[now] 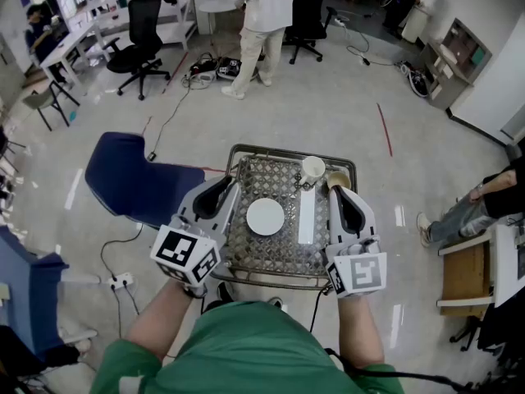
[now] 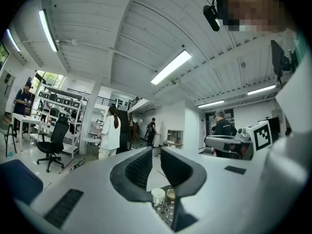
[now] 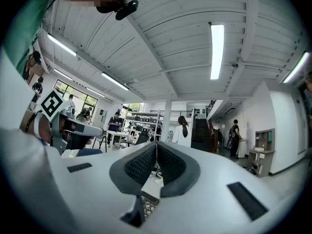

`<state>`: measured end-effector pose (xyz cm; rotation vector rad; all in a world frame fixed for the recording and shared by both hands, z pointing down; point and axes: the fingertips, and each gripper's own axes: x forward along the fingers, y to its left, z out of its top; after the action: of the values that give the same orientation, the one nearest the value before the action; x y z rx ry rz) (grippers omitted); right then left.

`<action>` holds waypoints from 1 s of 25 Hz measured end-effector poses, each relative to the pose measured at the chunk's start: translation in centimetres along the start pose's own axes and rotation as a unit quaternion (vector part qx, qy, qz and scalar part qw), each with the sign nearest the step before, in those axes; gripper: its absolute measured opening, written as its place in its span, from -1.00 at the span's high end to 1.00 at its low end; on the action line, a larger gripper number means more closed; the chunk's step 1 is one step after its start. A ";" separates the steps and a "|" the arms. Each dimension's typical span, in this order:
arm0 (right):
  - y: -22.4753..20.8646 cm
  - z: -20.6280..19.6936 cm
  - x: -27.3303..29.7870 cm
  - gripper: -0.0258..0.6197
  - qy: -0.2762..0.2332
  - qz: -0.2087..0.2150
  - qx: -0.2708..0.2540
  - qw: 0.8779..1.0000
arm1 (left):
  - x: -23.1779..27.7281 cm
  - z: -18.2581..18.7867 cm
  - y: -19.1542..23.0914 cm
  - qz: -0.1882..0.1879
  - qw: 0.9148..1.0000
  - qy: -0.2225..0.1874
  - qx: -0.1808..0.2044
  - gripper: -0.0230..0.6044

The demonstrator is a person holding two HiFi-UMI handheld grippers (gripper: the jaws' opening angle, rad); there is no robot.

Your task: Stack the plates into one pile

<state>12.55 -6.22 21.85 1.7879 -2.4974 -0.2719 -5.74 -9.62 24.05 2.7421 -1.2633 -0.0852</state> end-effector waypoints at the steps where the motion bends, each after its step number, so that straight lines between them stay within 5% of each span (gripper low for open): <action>1: 0.1 -0.1 0.0 0.84 0.000 0.000 0.000 1.000 | 0.0 -0.1 0.2 0.000 1.000 0.000 -0.002 0.71; 25: 1.4 -0.1 0.9 0.84 0.008 0.000 -0.001 1.000 | -0.1 -0.4 1.8 -0.011 1.000 0.005 -0.005 0.71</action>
<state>10.92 -6.67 22.11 1.7829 -2.4848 -0.2604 -7.13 -10.66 24.71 2.7455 -1.2274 -0.0791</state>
